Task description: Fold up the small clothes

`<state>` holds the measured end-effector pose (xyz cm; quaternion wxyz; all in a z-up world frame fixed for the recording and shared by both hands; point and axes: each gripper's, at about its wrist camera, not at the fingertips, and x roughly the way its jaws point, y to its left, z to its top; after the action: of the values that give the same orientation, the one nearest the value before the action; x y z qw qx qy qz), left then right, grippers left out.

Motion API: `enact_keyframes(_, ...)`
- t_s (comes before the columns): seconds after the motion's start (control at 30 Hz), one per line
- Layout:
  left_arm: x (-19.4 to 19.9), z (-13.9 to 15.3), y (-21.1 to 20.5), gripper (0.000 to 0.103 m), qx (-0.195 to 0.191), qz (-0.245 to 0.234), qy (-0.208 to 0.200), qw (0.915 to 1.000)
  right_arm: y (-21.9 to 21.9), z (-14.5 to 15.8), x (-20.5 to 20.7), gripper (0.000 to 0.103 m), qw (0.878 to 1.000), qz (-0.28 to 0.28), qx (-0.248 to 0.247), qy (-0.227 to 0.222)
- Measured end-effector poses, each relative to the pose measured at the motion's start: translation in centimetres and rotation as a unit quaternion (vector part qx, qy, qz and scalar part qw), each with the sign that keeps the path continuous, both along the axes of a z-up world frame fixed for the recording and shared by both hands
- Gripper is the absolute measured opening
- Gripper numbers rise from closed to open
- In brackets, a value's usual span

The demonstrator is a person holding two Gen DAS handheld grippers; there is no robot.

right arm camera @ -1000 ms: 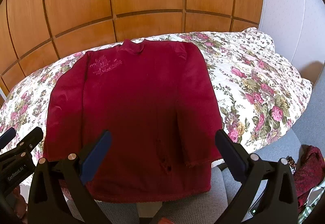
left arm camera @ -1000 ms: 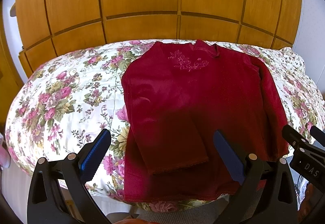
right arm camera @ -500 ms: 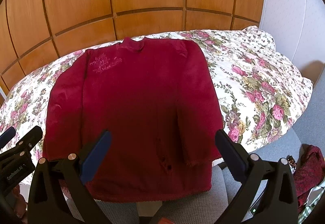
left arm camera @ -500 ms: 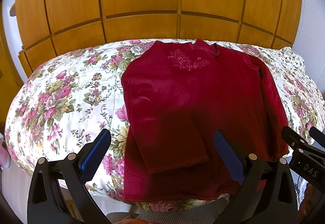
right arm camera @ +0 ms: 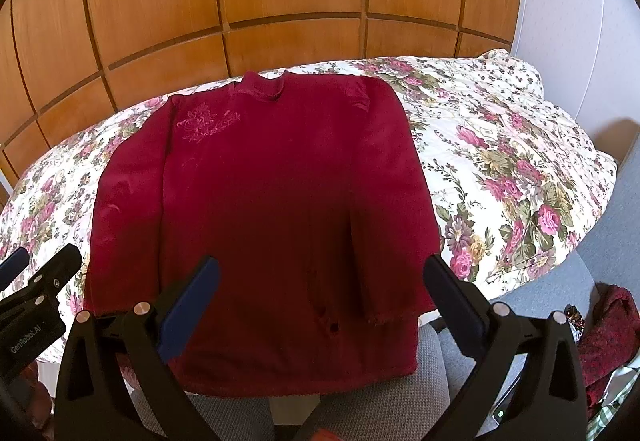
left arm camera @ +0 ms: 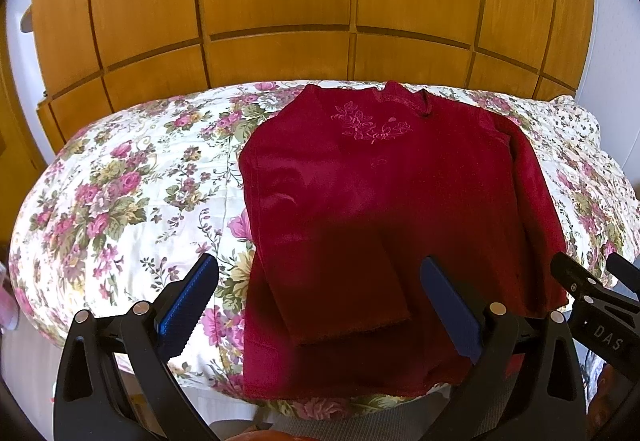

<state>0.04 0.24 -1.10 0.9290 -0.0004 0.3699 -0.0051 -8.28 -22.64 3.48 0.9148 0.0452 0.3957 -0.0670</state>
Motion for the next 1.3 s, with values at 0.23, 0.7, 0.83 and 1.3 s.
enact_keyframes(0.23,0.1,0.1,0.0,0.1,-0.001,0.0,0.002,1.0,0.0,-0.1,0.1,0.101,1.0,0.001,0.0,0.003)
enact_keyframes(0.7,1.0,-1.0,0.2,0.1,-0.017,-0.006,0.03,0.9994,-0.5,-0.8,0.5,0.101,1.0,-0.004,0.003,0.014)
enact_keyframes(0.83,2.0,-2.5,0.6,0.1,-0.027,-0.01,0.065,0.9974,-1.2,-1.4,1.0,0.101,1.0,-0.007,0.003,0.016)
enact_keyframes(1.3,8.3,-5.5,0.3,0.1,0.022,-0.018,0.06,0.9978,-13.6,-6.2,4.9,0.101,0.993,-0.05,0.095,0.054)
